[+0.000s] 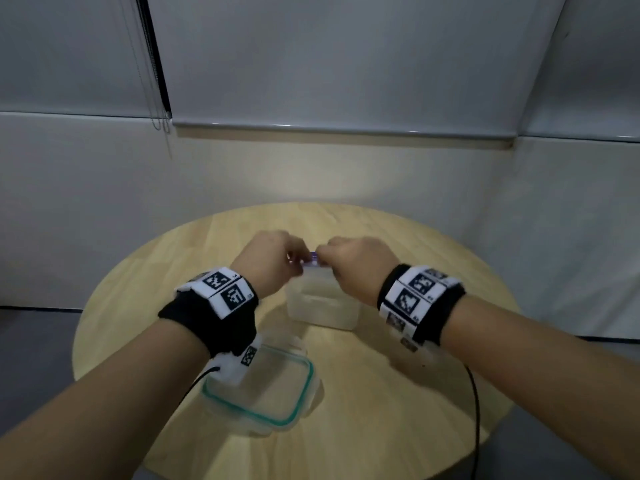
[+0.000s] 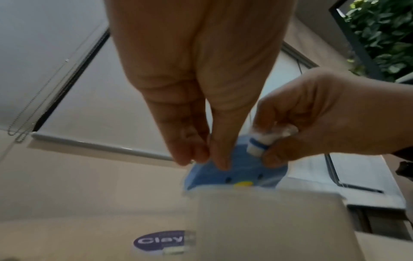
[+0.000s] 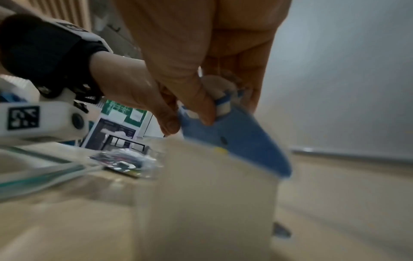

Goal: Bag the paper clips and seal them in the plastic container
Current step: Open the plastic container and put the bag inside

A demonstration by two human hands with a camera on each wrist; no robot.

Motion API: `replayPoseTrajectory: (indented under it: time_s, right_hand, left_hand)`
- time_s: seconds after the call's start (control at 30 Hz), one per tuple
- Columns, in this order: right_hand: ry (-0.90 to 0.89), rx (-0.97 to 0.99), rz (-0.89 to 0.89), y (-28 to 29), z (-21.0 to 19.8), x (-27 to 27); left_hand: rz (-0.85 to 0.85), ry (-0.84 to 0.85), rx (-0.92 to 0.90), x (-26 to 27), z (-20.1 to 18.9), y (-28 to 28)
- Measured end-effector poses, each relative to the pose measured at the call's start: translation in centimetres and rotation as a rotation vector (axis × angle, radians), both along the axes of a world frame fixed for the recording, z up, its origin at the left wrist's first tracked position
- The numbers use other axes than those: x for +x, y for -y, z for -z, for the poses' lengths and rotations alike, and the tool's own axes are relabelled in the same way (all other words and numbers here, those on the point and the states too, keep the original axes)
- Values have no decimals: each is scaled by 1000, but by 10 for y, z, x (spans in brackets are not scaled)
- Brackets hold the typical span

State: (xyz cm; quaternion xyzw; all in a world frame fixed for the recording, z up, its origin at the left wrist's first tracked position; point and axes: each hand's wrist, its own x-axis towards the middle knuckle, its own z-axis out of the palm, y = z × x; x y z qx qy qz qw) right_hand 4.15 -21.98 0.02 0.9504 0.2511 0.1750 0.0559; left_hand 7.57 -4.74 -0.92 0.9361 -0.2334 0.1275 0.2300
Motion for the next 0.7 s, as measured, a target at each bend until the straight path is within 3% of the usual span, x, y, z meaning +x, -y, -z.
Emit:
replayPoseTrajectory:
  time_s: [0.07, 0.17, 0.3, 0.47, 0.7]
  right_hand:
    - [-113, 113, -2, -2, 17, -2]
    - [-261, 298, 47, -2, 24, 5]
    - [-379, 222, 94, -4, 12, 9]
    - [-270, 139, 143, -4, 9, 14]
    - [-595, 160, 104, 5, 15, 5]
  left_hand:
    - [26, -91, 125, -6, 5, -1]
    - [15, -81, 188, -10, 5, -3]
    - [51, -128, 229, -9, -1, -2]
    - [44, -128, 272, -4, -7, 0]
    - [105, -204, 382, 2, -15, 15]
